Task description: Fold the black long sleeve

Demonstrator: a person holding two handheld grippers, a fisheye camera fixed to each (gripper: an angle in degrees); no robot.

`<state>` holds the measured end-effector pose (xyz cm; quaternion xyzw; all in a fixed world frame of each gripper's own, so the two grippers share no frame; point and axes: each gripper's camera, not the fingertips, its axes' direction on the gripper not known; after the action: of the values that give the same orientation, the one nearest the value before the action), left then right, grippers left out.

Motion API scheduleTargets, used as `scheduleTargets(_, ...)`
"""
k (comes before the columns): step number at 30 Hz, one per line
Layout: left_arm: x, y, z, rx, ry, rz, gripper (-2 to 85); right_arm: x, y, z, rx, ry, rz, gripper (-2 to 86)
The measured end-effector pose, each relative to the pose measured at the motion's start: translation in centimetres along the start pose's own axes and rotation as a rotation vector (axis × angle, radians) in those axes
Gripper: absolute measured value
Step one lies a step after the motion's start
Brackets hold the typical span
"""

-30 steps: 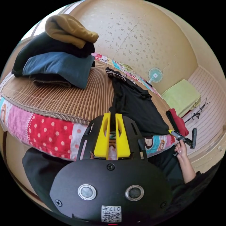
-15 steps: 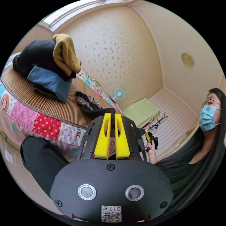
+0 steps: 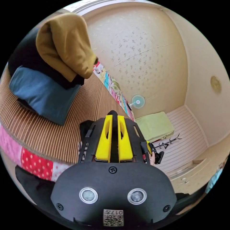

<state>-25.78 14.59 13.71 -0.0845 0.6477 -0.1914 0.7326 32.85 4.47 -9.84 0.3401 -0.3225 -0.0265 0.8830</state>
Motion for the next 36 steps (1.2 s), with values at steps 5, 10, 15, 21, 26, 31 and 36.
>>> scheduleTargets(5, -4.5, -3.1, 3.5, -0.072, -0.033, -0.094, 13.5, -1.5, -2.3, 10.6, -0.188, 0.096, -0.001, 7.7)
scheduleTargets(10, -2.7, 1.8, -0.9, -0.051, -0.217, 0.067, 15.5, -7.3, 4.4, 7.9, -0.121, 0.171, -0.248, 8.5)
scheduleTargets(15, -3.2, 6.5, 0.9, -0.189, -0.113, 0.109, 12.0, -7.2, 14.5, 7.5, -0.11, 0.175, -0.3, 7.1)
scheduleTargets(21, -5.7, 8.2, -1.8, -0.185, -0.105, 0.064, 0.8, -5.5, 19.2, 7.8, -0.096, 0.159, -0.276, 6.1)
scheduleTargets(26, -10.0, 12.3, -7.0, -0.064, -0.061, -0.083, 2.9, -2.0, 22.1, 8.5, -0.076, 0.293, -0.303, 4.3)
scheduleTargets(31, -13.4, 14.3, -8.0, -0.005, 0.022, -0.247, 14.7, -1.8, 20.0, 6.9, -0.008, 0.194, -0.301, 2.9)
scheduleTargets(36, -14.1, 13.5, -3.2, -0.034, 0.093, -0.329, 16.1, -2.4, 19.8, 6.8, -0.008, 0.217, -0.346, 2.2)
